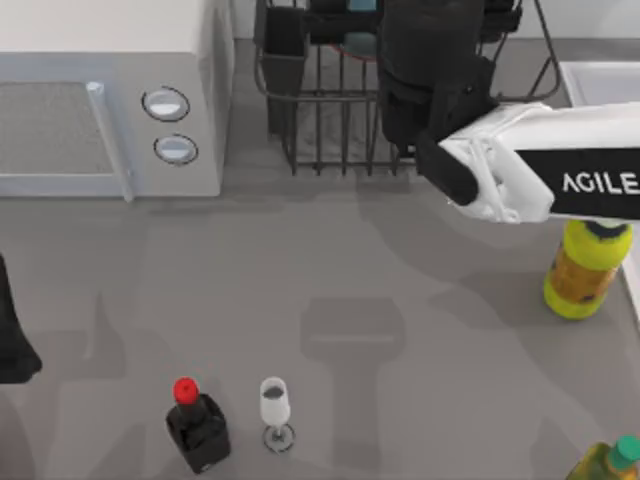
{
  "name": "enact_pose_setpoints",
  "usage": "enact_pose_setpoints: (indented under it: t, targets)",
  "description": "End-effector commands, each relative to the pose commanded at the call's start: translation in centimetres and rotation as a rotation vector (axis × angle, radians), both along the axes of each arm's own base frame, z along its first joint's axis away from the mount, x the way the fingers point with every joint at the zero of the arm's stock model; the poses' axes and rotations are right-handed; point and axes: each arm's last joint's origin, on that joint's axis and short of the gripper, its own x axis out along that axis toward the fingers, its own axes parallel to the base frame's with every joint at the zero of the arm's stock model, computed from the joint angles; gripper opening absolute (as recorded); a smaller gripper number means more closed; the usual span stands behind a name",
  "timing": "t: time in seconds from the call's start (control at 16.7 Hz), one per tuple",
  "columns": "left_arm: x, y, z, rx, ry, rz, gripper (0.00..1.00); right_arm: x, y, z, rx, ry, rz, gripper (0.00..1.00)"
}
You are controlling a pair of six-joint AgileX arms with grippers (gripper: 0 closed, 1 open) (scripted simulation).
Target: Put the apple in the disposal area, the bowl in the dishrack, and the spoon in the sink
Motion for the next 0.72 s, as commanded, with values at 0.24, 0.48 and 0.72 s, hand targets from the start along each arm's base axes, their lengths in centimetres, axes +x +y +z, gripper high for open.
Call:
enact_pose_setpoints:
  t: [0.24,0.48,0.72]
  targets:
    - [0.0,0.0,0.0,0.0,0.0,0.0,1.0,-0.1,0.1,0.0,0.0,0.0,0.002,1.0]
    - [0.0,0.0,0.0,0.0,0.0,0.0,1.0,-0.9,-2.3,1.0,-0.005,0.014,0.039,1.0]
    - [0.0,0.0,0.0,0.0,0.0,0.0,1.0,-4.3,-8.5,2.6,-0.013,0.054,0.097,1.0]
